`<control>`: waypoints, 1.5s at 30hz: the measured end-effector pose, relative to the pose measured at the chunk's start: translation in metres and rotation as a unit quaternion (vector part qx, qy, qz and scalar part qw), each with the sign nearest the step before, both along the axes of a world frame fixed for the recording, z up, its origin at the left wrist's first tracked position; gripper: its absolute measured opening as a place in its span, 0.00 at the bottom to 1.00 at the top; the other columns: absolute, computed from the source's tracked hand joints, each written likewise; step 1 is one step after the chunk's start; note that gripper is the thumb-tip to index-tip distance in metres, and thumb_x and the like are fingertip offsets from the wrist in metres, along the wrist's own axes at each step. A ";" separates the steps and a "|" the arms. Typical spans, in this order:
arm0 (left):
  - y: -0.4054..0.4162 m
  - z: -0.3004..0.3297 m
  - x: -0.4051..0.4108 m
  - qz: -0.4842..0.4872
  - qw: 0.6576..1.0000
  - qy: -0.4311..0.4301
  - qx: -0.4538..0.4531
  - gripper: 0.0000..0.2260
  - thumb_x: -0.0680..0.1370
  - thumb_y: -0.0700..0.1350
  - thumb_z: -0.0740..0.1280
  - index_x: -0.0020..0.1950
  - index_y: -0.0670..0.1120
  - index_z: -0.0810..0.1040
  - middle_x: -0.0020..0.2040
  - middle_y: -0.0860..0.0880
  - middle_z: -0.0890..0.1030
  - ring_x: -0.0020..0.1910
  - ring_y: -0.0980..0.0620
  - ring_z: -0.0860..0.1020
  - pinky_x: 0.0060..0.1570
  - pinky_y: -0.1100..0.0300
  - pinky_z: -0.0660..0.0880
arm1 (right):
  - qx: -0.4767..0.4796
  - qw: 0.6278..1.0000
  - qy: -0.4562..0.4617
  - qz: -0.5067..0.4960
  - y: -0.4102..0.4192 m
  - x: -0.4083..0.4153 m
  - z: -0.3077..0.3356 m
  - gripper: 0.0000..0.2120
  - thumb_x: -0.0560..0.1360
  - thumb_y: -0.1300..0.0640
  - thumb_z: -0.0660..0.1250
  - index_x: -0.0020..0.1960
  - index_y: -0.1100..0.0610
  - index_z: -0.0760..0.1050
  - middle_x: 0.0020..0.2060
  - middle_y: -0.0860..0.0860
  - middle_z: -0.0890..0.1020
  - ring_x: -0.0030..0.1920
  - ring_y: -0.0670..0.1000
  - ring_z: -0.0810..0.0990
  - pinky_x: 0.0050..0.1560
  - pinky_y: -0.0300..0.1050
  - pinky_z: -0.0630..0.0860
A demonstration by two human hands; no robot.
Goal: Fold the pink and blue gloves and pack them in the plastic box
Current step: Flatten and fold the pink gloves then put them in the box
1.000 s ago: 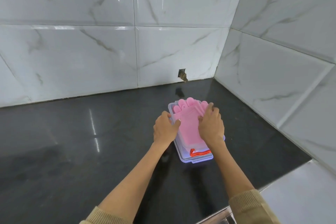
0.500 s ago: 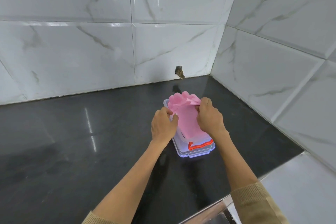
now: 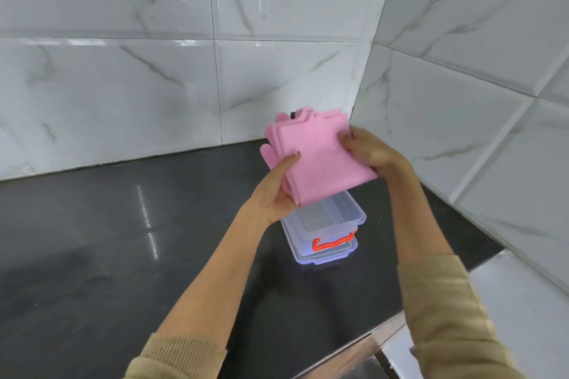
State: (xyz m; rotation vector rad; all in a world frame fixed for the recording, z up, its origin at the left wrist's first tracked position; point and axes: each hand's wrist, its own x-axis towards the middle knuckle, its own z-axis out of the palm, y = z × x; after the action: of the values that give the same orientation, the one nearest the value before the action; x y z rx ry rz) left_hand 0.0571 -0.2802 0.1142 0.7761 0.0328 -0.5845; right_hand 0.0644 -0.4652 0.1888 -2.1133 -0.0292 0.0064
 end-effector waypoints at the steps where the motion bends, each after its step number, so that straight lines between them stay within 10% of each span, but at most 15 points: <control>1: -0.003 -0.001 0.003 0.029 0.999 0.002 0.042 0.23 0.73 0.47 0.73 0.66 0.45 0.72 0.58 0.43 0.81 0.56 0.44 0.79 0.55 0.46 0.78 | -0.022 1.000 0.019 -0.007 -0.001 0.003 -0.013 0.16 0.82 0.55 0.53 0.59 0.65 0.72 0.52 0.57 0.80 0.46 0.50 0.77 0.49 0.47 0.75; 4: -0.010 -0.011 0.008 0.086 0.946 -0.077 0.304 0.14 0.79 0.42 0.62 0.64 0.44 0.71 0.58 0.43 0.78 0.57 0.42 0.77 0.52 0.47 0.78 | -0.132 0.988 0.070 -0.029 -0.007 0.008 -0.052 0.14 0.81 0.55 0.53 0.56 0.66 0.69 0.50 0.59 0.76 0.47 0.53 0.71 0.47 0.45 0.68; 8: -0.018 -0.022 0.009 0.114 0.720 -0.226 0.647 0.18 0.75 0.49 0.65 0.62 0.44 0.70 0.53 0.45 0.78 0.51 0.46 0.77 0.44 0.55 0.75 | -0.174 0.981 0.052 -0.072 -0.006 0.006 -0.084 0.09 0.81 0.53 0.53 0.46 0.57 0.66 0.42 0.52 0.72 0.45 0.54 0.70 0.43 0.45 0.66; 16: -0.017 -0.046 0.007 0.131 0.548 -0.355 0.746 0.29 0.75 0.62 0.62 0.69 0.46 0.65 0.65 0.46 0.70 0.61 0.46 0.68 0.57 0.54 0.67 | -0.383 0.908 -0.056 -0.162 0.006 -0.007 -0.104 0.23 0.82 0.50 0.50 0.74 0.58 0.56 0.67 0.59 0.70 0.62 0.59 0.74 0.59 0.53 0.72; 20: -0.014 -0.059 0.001 0.102 0.622 -0.314 0.710 0.29 0.79 0.63 0.52 0.73 0.47 0.60 0.65 0.43 0.69 0.62 0.44 0.70 0.61 0.48 0.69 | -0.438 0.867 -0.181 -0.152 0.023 -0.012 -0.108 0.27 0.80 0.44 0.51 0.76 0.53 0.52 0.73 0.56 0.63 0.71 0.59 0.63 0.68 0.55 0.64; 24: -0.007 -0.064 -0.008 0.058 0.705 -0.295 0.642 0.26 0.81 0.59 0.44 0.73 0.47 0.62 0.65 0.43 0.73 0.63 0.41 0.73 0.64 0.42 0.68 | -0.468 0.877 -0.102 0.038 0.045 -0.001 -0.121 0.27 0.81 0.43 0.43 0.77 0.46 0.42 0.78 0.53 0.45 0.77 0.59 0.44 0.74 0.59 0.42; 32: 0.034 -0.071 -0.020 0.056 0.735 -0.270 0.619 0.21 0.82 0.58 0.44 0.38 0.49 0.67 0.48 0.43 0.77 0.50 0.45 0.76 0.60 0.44 0.72 | -0.524 0.828 0.141 0.144 0.033 0.014 -0.150 0.35 0.79 0.38 0.47 0.72 0.44 0.25 0.73 0.56 0.28 0.73 0.64 0.30 0.73 0.62 0.34; 37: 0.072 -0.080 -0.031 0.097 0.747 -0.244 0.611 0.26 0.81 0.59 0.45 0.47 0.41 0.73 0.47 0.48 0.76 0.47 0.51 0.74 0.58 0.53 0.70 | -0.501 0.829 0.182 0.171 0.031 0.020 -0.148 0.35 0.79 0.37 0.46 0.71 0.44 0.23 0.73 0.54 0.27 0.73 0.64 0.30 0.73 0.62 0.37; 41: 0.125 -0.087 -0.045 0.158 0.745 -0.216 0.611 0.15 0.82 0.59 0.47 0.47 0.50 0.65 0.47 0.53 0.71 0.46 0.54 0.69 0.56 0.57 0.67 | -0.428 0.859 0.219 0.176 0.027 0.020 -0.126 0.27 0.80 0.42 0.48 0.75 0.39 0.39 0.76 0.54 0.35 0.76 0.64 0.39 0.73 0.63 0.42; 45: 0.191 -0.083 -0.061 0.259 0.685 -0.142 0.666 0.19 0.82 0.56 0.48 0.43 0.46 0.71 0.42 0.49 0.76 0.44 0.48 0.75 0.59 0.47 0.71 | -0.306 0.951 0.031 -0.038 0.057 0.012 -0.100 0.18 0.77 0.62 0.56 0.65 0.58 0.74 0.67 0.60 0.73 0.66 0.62 0.71 0.67 0.56 0.64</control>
State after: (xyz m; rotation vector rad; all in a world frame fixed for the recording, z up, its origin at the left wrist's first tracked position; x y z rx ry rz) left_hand -0.0043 -0.0896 0.0307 2.1933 0.4212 0.2481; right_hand 0.0765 -0.4083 0.0889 -2.7337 0.1043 0.0408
